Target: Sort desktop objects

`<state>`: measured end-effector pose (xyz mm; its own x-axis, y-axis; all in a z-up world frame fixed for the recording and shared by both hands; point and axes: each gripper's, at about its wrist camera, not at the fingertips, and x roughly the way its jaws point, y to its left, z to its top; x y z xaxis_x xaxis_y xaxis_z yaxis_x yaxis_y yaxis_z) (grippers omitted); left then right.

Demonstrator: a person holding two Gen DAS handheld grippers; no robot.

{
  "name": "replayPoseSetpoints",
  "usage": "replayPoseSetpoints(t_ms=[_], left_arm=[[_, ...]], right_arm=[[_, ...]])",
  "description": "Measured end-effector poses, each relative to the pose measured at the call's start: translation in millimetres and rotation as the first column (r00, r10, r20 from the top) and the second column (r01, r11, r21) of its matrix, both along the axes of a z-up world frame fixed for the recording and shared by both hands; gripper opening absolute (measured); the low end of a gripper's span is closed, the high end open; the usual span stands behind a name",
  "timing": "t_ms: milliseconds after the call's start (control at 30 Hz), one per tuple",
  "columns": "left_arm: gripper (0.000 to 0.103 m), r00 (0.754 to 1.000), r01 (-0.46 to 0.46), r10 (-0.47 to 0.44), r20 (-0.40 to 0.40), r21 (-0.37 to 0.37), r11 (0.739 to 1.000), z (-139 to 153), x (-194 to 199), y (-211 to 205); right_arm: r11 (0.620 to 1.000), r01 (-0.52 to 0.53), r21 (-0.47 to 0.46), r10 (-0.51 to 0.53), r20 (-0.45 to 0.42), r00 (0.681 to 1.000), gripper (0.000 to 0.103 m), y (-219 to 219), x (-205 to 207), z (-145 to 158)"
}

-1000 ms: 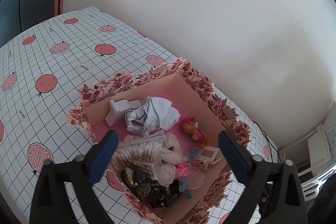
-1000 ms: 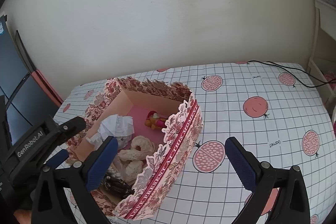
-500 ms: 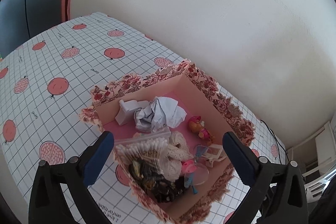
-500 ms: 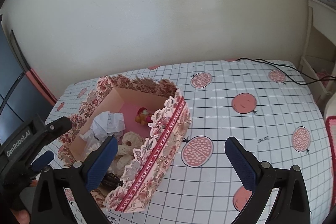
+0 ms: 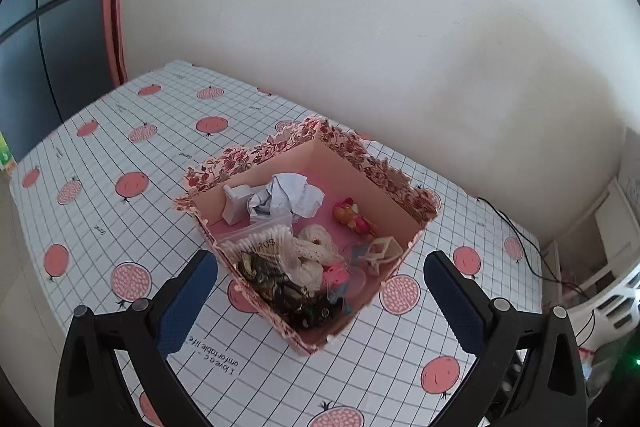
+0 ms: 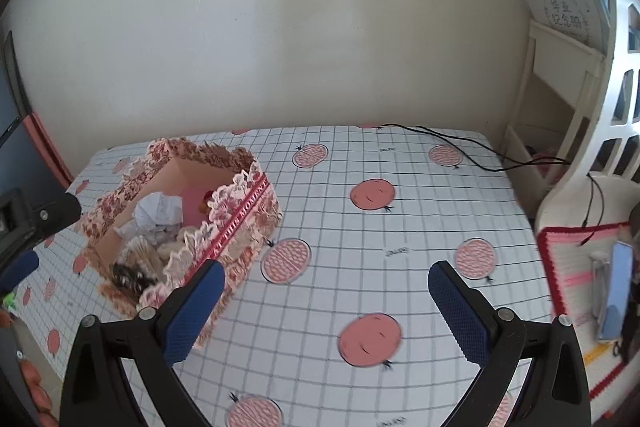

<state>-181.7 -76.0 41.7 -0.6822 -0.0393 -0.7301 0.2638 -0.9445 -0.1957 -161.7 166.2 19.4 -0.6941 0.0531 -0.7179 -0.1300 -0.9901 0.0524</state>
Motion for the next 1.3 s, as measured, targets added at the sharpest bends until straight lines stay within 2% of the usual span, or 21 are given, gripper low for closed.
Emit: replayPoseSetpoints(t_ms=[167, 300, 433, 533, 633, 733, 833, 1000, 1067, 1200, 1300], left_arm=[[0.103, 0.999, 0.046, -0.046, 0.003, -0.043, 0.998, 4.1, 16.1, 16.7], [0.103, 0.996, 0.085, -0.088, -0.025, -0.096, 0.992, 13.7, 33.2, 34.8], [0.103, 0.982, 0.140, -0.154, -0.110, -0.122, 0.983, 24.5, 59.9, 49.3], [0.103, 0.964, 0.193, -0.211, -0.161, -0.120, 0.974, 22.5, 80.1, 56.2], [0.103, 0.941, 0.246, -0.274, -0.198, -0.156, 0.957, 12.8, 100.2, 63.2], [0.103, 0.931, 0.248, -0.292, -0.220, -0.206, 0.947, -5.6, 118.4, 67.2], [0.103, 0.935, 0.235, -0.280, -0.218, -0.210, 0.949, -24.4, 126.4, 64.5], [0.103, 0.945, 0.243, -0.276, -0.177, -0.187, 0.952, -53.8, 127.3, 62.2], [0.103, 0.948, 0.245, -0.275, -0.158, -0.186, 0.951, -61.5, 125.6, 64.1], [0.103, 0.951, 0.261, -0.279, -0.134, -0.134, 0.956, -71.4, 120.9, 63.5], [0.103, 0.954, 0.255, -0.271, -0.128, -0.125, 0.959, -79.6, 116.9, 63.1]], right_arm=[[0.998, -0.064, -0.004, 0.064, -0.021, 0.998, 0.103, 7.8, 25.1, 5.9], [0.998, -0.058, 0.006, 0.059, -0.020, 0.998, 0.103, 15.5, 45.5, 13.4], [0.997, -0.064, 0.049, 0.067, -0.058, 0.996, 0.103, 21.6, 70.8, 21.8], [0.996, -0.070, 0.062, 0.075, -0.071, 0.995, 0.103, 27.3, 92.2, 14.7], [0.994, -0.084, 0.070, 0.089, -0.075, 0.993, 0.103, 31.4, 109.5, 4.5], [0.994, -0.092, 0.056, 0.095, -0.062, 0.994, 0.103, 37.1, 119.7, -5.9], [0.995, -0.094, 0.019, 0.095, -0.057, 0.994, 0.103, 44.7, 126.4, -16.7], [0.995, -0.094, 0.045, 0.096, -0.051, 0.994, 0.103, 44.9, 129.4, -32.4], [0.994, -0.094, 0.048, 0.096, -0.047, 0.994, 0.103, 44.4, 133.0, -37.8], [0.997, -0.080, 0.002, 0.080, -0.030, 0.996, 0.103, 50.0, 130.0, -50.6], [0.999, -0.049, 0.019, 0.049, -0.017, 0.999, 0.103, 50.8, 127.9, -56.6]])
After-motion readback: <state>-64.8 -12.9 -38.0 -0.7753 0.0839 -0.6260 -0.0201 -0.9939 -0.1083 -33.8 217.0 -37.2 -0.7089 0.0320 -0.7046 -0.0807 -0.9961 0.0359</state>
